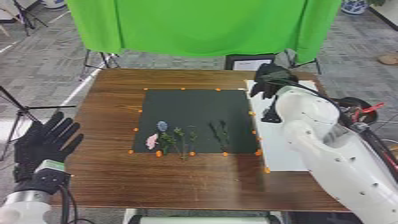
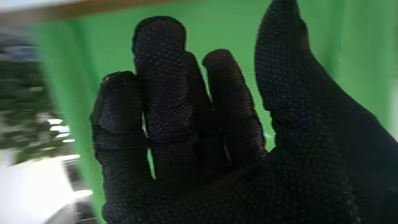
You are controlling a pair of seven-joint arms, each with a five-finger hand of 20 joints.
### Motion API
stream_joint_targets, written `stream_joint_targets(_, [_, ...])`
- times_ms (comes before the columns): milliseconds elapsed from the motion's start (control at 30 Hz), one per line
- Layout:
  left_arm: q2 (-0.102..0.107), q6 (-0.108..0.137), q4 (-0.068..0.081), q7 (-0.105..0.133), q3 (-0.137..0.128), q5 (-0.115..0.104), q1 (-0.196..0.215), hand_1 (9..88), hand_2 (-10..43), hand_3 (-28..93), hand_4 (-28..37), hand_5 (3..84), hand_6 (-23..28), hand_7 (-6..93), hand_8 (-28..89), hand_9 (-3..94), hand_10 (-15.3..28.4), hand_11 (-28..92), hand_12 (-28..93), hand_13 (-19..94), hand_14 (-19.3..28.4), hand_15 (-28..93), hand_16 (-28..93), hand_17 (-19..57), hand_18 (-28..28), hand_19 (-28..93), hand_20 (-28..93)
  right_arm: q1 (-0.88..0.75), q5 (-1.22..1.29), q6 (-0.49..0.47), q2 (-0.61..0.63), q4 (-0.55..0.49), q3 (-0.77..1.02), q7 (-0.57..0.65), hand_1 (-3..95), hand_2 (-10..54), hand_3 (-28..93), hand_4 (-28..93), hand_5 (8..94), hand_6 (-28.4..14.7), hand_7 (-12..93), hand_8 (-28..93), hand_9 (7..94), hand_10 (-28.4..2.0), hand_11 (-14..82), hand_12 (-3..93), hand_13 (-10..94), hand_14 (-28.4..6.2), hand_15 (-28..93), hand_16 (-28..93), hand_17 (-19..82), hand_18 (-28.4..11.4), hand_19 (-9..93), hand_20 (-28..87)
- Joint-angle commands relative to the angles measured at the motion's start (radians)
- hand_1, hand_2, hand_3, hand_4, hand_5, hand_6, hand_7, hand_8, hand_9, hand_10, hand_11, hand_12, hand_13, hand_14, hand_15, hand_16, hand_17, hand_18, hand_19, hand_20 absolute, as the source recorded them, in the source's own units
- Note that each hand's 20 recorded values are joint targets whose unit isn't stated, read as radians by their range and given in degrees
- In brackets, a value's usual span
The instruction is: Arrange flowers
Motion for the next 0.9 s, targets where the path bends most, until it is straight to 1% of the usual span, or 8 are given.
stream_joint_targets(33, [-0.001, -0.02, -0.004, 0.01, 0.008, 0.006, -0.006, 25.1, 13.3, 74, -28.2, 40.5, 10.0, 12.8, -8, 34.5, 16.2, 19, 12, 24, 15.2, 32, -6, -8.3, 16.4, 38, 9, -0.193, 0.072, -0.122, 0.145, -0.023, 0.207, 0.11, 42.4, -9.5, 76, -28, 50.6, -5.6, 13, -11, 50.8, -16.0, 8.9, 13.8, 66, -11.6, 55, 23, 36, -22.3, 84, 32])
stream_joint_targets(200, [-0.007, -0.014, -0.008, 0.01, 0.011, 0.007, 0.004, 25.3, 13.1, 74, -28.3, 40.5, 10.1, 12.7, -8, 34.4, 16.5, 19, 13, 24, 16.3, 33, -5, -8.3, 16.4, 38, 9, -0.265, 0.081, -0.121, 0.175, -0.017, 0.286, 0.15, 42.6, -9.5, 75, -28, 49.3, -6.2, 12, -11, 49.2, -17.0, 8.9, 14.0, 64, -12.1, 57, 22, 35, -22.6, 84, 31])
stream_joint_targets(233, [-0.002, -0.011, -0.009, 0.017, 0.012, 0.002, 0.008, 25.3, 13.0, 74, -28.3, 40.4, 10.1, 12.8, -8, 34.3, 16.5, 19, 13, 24, 16.3, 33, -5, -8.3, 16.4, 38, 9, -0.268, 0.081, -0.119, 0.18, -0.01, 0.292, 0.154, 42.6, -9.5, 76, -28, 49.3, -6.2, 12, -11, 49.1, -17.1, 8.8, 13.9, 64, -12.1, 57, 22, 35, -22.6, 84, 31])
stream_joint_targets(333, [-0.016, -0.007, -0.011, 0.009, 0.006, 0.009, 0.009, 25.7, 12.7, 74, -28.3, 40.4, 10.1, 12.8, -8, 34.3, 16.6, 20, 13, 23, 16.4, 34, -5, -8.3, 16.5, 38, 9, -0.26, 0.077, -0.12, 0.185, 0.025, 0.299, 0.163, 43.6, -9.5, 76, -28, 49.2, -6.2, 12, -11, 48.8, -16.9, 8.7, 13.7, 64, -12.1, 57, 21, 35, -22.5, 84, 31])
stream_joint_targets(500, [-0.009, -0.004, -0.013, 0.017, 0.012, 0.007, 0.011, 25.9, 12.5, 75, -28.3, 40.5, 10.1, 12.9, -8, 34.2, 16.7, 20, 13, 23, 16.5, 34, -5, -8.4, 16.5, 38, 9, -0.21, 0.113, -0.173, 0.191, 0.095, 0.292, 0.183, 46.0, -9.5, 76, -28, 48.4, -6.3, 12, -11, 46.7, -15.9, 8.0, 13.0, 65, -11.6, 58, 21, 35, -22.5, 84, 31])
stream_joint_targets(767, [-0.019, 0.012, -0.016, 0.006, 0.016, 0.029, 0.01, 26.4, 12.3, 75, -28.3, 40.5, 10.2, 13.0, -8, 34.1, 16.7, 20, 13, 23, 16.7, 35, -5, -8.3, 16.5, 38, 9, -0.201, 0.166, -0.205, 0.191, 0.159, 0.307, 0.212, 51.2, -9.5, 74, -28, 48.8, -7.4, 11, -11, 46.1, -16.5, 7.9, 10.5, 65, -10.0, 54, 26, 36, -22.3, 84, 30])
stream_joint_targets(833, [-0.017, 0.011, -0.015, 0.012, 0.021, 0.018, 0.005, 26.5, 12.3, 74, -28.3, 40.5, 10.2, 13.0, -8, 34.1, 16.7, 20, 13, 23, 16.7, 35, -5, -8.3, 16.5, 38, 9, -0.217, 0.175, -0.193, 0.19, 0.165, 0.317, 0.195, 53.3, -9.5, 73, -28, 49.6, -6.3, 12, -11, 48.2, -14.5, 8.7, 10.3, 66, -9.3, 52, 28, 36, -22.1, 84, 30])
stream_joint_targets(900, [-0.02, 0.015, -0.015, 0.007, 0.019, 0.023, 0.004, 26.5, 12.3, 75, -28.3, 40.5, 10.2, 13.0, -8, 34.2, 16.8, 20, 13, 23, 16.7, 35, -5, -8.3, 16.5, 38, 9, -0.229, 0.174, -0.198, 0.184, 0.17, 0.326, 0.173, 54.9, -9.5, 72, -28, 50.2, -3.4, 14, -12, 50.1, -11.8, 9.3, 10.1, 66, -8.9, 50, 30, 35, -21.8, 83, 30])
